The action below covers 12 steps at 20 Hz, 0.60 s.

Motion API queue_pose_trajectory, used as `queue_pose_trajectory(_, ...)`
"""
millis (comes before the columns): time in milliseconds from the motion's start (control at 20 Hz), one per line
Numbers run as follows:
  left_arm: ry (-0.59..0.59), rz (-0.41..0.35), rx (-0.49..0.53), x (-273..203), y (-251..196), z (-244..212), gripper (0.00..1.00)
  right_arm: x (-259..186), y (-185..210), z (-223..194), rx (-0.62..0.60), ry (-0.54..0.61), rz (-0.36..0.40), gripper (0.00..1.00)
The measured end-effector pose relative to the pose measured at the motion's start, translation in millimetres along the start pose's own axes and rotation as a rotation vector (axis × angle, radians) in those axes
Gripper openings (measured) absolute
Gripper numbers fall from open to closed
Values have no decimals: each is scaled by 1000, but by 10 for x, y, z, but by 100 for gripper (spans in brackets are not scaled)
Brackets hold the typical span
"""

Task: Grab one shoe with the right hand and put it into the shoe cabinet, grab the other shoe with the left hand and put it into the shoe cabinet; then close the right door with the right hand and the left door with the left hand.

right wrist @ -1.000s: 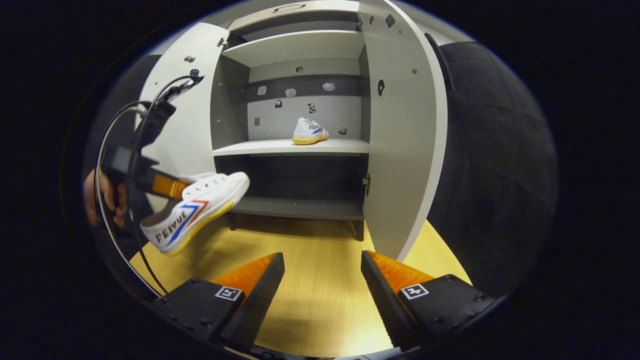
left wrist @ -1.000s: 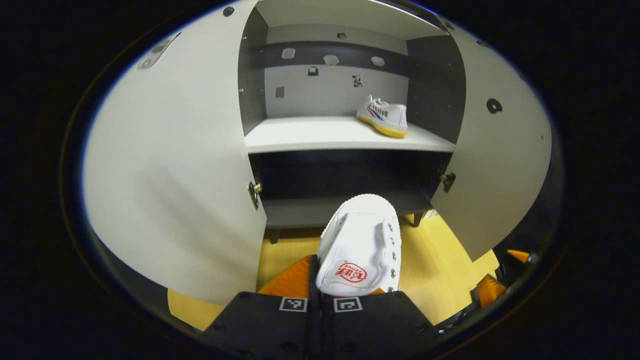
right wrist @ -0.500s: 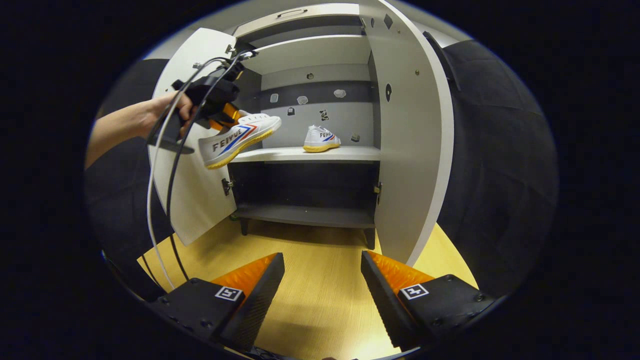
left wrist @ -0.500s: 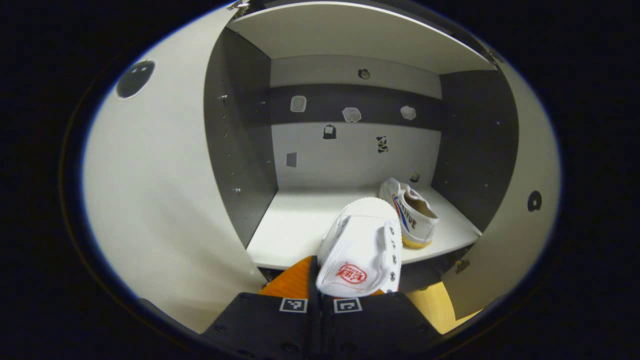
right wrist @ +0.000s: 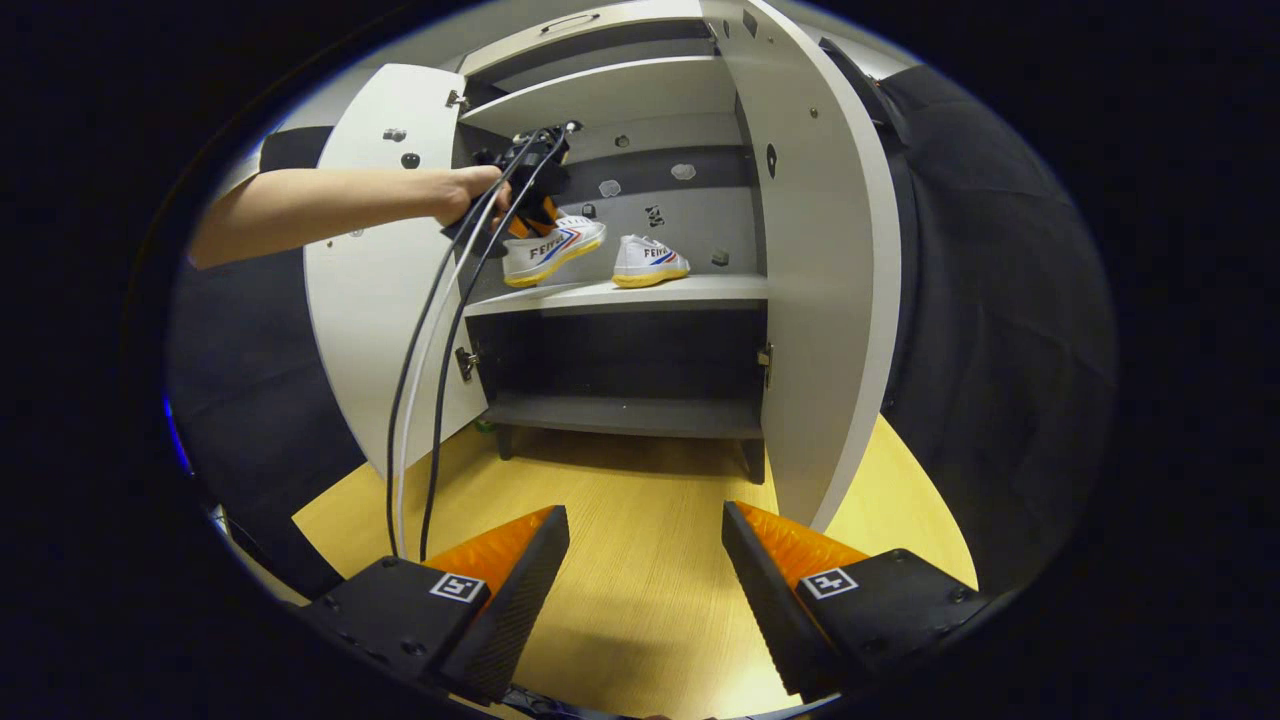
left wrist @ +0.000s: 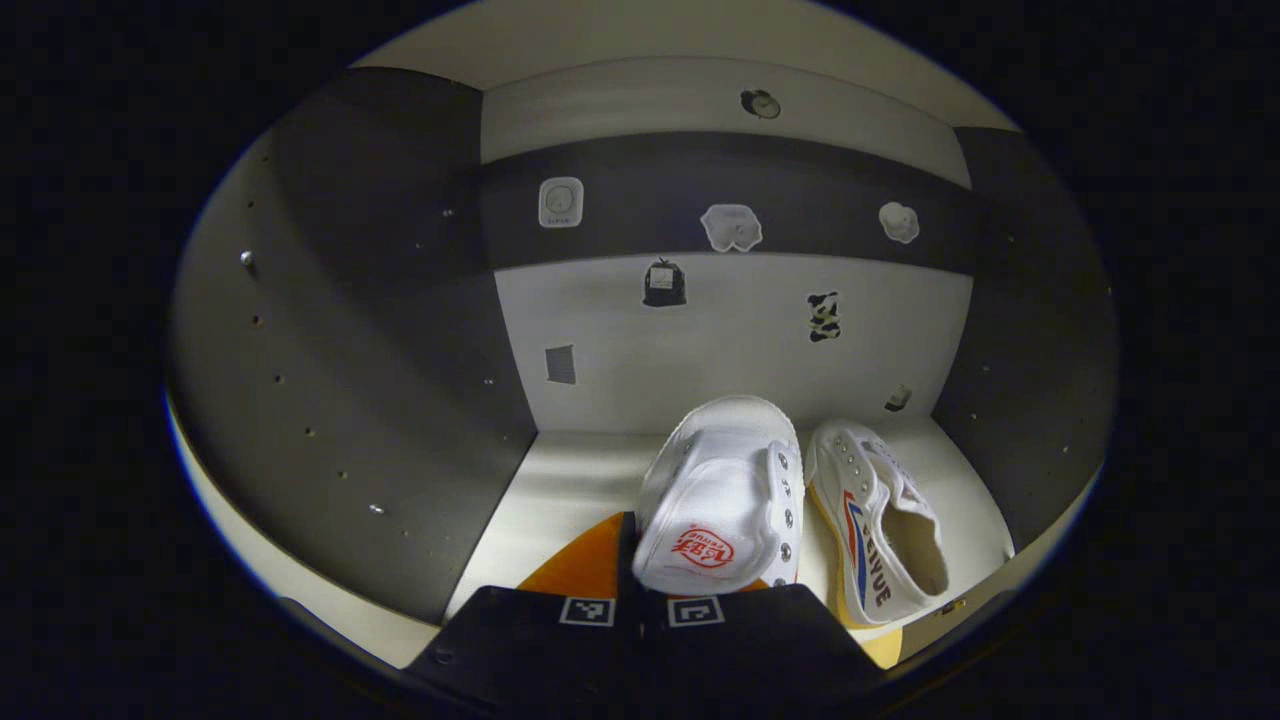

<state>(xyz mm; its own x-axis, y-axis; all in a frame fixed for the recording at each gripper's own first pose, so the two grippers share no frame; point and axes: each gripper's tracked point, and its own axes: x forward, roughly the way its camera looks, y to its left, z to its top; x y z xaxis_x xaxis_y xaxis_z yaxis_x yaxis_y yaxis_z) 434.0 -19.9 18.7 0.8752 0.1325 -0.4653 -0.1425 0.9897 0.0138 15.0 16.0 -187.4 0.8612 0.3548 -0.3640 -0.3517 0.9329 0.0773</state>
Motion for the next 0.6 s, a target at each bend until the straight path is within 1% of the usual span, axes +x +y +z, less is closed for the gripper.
queue_pose_trajectory(50,9,3,6,89,-37,8,5,-19,5,-6,-8,0,3,98)
queue_pose_trajectory(200,46,-11,68,322,-130,19,5,-58,-71,-54,-31,6,-9,98)
queue_pose_trajectory(250,73,-13,77,386,-156,-24,5,-72,-101,-81,-28,15,-16,98)
queue_pose_trajectory(450,128,20,159,540,-171,-99,5,-84,-227,-129,-7,31,-50,99)
queue_pose_trajectory(500,136,14,181,554,-194,-106,5,-96,-241,-135,-1,31,-54,98)
queue_pose_trajectory(600,142,-10,193,544,-282,-115,6,-85,-229,-131,-1,32,-59,99)
